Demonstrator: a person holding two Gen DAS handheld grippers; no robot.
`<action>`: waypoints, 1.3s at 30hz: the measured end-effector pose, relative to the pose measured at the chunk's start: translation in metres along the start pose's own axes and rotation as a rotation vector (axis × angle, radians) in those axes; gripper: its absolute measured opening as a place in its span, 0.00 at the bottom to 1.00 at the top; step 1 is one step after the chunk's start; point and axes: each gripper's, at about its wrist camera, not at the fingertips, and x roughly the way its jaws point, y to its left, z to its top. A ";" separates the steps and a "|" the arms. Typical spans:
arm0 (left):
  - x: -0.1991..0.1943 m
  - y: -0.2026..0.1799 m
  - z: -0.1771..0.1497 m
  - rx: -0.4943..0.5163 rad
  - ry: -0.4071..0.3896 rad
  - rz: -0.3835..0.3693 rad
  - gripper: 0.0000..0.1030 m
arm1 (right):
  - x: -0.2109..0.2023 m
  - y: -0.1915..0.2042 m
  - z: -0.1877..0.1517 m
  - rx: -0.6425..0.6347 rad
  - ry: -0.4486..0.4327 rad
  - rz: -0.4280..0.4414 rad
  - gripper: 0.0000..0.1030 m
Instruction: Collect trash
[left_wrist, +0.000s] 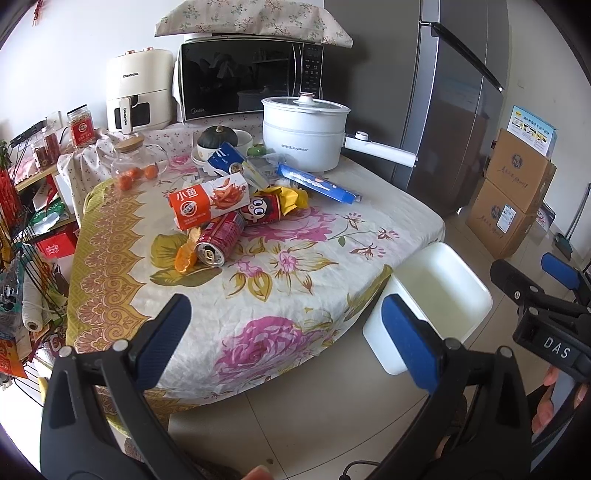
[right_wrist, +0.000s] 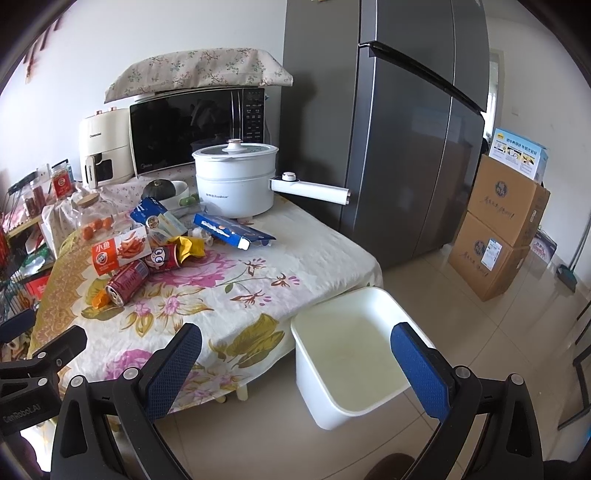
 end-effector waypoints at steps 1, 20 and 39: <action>0.000 0.000 0.000 0.000 0.000 0.000 0.99 | 0.000 0.000 0.000 0.001 0.000 0.000 1.00; 0.003 0.000 -0.006 0.007 0.005 0.007 0.99 | -0.004 -0.007 -0.007 0.006 -0.008 -0.016 1.00; 0.002 0.002 -0.003 0.007 0.009 -0.004 0.99 | 0.000 -0.010 -0.007 0.013 0.003 -0.021 1.00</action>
